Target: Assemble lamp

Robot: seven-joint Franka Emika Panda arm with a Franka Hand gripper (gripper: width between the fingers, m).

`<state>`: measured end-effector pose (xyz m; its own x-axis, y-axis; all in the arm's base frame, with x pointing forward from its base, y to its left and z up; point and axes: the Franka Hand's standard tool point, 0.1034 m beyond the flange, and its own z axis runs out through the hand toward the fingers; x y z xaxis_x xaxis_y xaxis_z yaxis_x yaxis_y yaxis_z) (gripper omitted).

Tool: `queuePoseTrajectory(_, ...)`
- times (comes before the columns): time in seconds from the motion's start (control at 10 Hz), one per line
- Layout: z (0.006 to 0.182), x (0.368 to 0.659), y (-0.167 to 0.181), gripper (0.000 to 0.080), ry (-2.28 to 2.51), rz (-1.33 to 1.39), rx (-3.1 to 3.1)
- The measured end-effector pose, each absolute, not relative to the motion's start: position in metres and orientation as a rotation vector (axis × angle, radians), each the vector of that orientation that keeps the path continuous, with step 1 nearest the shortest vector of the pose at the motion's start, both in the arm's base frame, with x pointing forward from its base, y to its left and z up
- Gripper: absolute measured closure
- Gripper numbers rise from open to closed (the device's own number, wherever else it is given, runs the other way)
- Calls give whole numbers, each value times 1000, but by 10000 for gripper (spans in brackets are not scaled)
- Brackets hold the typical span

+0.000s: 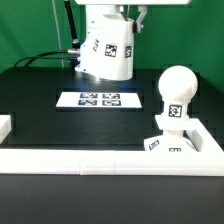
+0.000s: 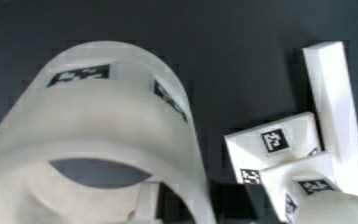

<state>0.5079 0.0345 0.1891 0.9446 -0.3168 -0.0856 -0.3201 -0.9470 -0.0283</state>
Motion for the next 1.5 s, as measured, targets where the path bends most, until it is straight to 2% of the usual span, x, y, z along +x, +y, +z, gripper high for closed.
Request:
queuePoseTrajectory(0.6, 187, 508, 35, 754, 487, 125, -3055)
queuePoseTrajectory(0.9, 211, 527, 66, 754, 456, 90, -3036)
queuePoseTrajectory(1.2, 226, 540, 90, 754, 468, 72, -3029)
queuePoseTrajectory(1.5, 242, 570, 107, 754, 471, 54, -3034)
